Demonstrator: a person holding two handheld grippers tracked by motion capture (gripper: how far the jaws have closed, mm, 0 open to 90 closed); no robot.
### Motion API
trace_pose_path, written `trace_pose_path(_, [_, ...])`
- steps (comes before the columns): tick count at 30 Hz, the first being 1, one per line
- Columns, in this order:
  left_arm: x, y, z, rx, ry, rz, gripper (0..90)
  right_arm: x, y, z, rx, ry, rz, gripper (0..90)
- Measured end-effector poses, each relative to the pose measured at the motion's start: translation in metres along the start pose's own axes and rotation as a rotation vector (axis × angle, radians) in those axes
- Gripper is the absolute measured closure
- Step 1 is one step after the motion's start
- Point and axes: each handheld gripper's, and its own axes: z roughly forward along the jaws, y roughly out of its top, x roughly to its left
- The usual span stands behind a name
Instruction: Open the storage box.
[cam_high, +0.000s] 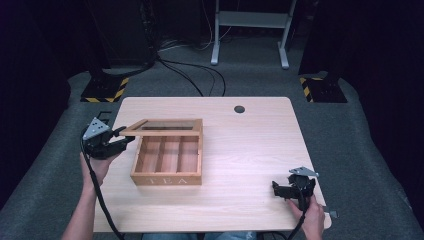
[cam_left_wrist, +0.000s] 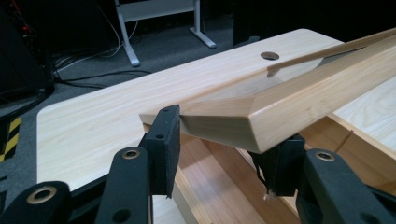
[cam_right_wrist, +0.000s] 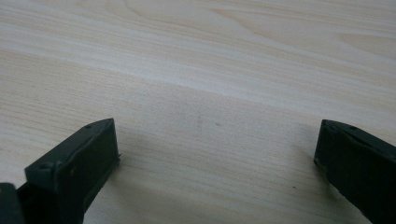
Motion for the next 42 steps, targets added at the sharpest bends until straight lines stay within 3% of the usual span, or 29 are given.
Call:
trace_pose_path(26, [-0.009,-0.051,0.001,0.084,-0.06,-0.006,47.3,0.0,0.0,0.0,0.0,0.0,0.001,0.0])
trace_pose_path(32, [-0.013,-0.065,0.009,0.105,-0.104,-0.01,47.5,0.0,0.0,0.0,-0.001,-0.002,0.005,0.0])
trace_pose_path(37, [-0.016,-0.076,0.012,0.126,-0.116,-0.012,47.5,0.0,0.0,0.0,-0.001,-0.002,0.005,0.0])
trace_pose_path(42, [-0.019,-0.083,0.009,0.113,-0.14,-0.022,46.8,0.0,0.0,0.0,-0.001,-0.002,0.005,0.0])
